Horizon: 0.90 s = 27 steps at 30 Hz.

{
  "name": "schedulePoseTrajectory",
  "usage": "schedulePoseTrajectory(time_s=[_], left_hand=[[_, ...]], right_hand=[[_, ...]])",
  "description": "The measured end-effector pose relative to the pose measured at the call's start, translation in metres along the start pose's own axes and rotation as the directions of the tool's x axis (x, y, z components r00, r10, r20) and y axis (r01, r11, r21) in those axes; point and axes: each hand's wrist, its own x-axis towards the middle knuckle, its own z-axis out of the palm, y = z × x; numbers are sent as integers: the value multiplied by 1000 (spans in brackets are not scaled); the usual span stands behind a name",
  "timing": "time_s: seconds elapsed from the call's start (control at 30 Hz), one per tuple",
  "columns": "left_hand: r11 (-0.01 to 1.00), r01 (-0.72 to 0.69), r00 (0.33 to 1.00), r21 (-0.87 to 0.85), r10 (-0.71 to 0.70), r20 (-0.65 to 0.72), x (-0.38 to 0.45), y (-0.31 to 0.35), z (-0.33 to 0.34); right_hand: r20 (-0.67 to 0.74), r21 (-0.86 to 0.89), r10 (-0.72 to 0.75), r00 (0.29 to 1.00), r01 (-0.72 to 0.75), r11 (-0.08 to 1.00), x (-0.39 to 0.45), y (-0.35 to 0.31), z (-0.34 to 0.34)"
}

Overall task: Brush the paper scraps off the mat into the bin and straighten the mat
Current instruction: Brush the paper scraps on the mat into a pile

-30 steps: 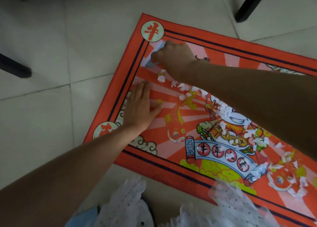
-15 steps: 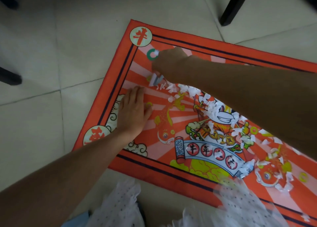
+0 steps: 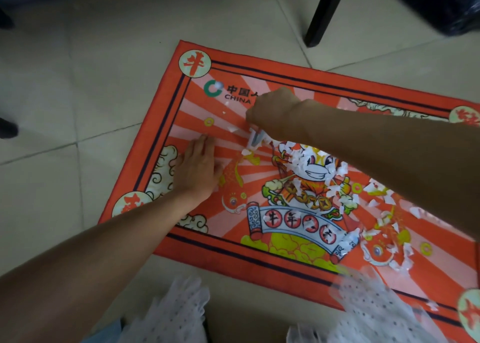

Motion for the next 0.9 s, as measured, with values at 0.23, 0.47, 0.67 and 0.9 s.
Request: schedulePoseTrajectory(time_s=[0.23, 0.47, 0.67, 0.9], left_hand=[[1000, -14, 1000, -3, 14, 13, 0, 2, 0], [998, -64, 995, 26, 65, -70, 6, -6, 3], [996, -84, 993, 3, 84, -87, 15, -17, 5], [995, -94, 990, -35, 90, -108, 20, -30, 10]], right_hand=[[-82, 58, 7, 997, -2, 998, -13, 12, 9], [-189, 194, 104, 976, -67, 979, 3, 10, 8], [-298, 128, 26, 954, 13, 992, 34, 1, 5], [-279, 57, -2, 960, 18, 998, 76, -13, -8]])
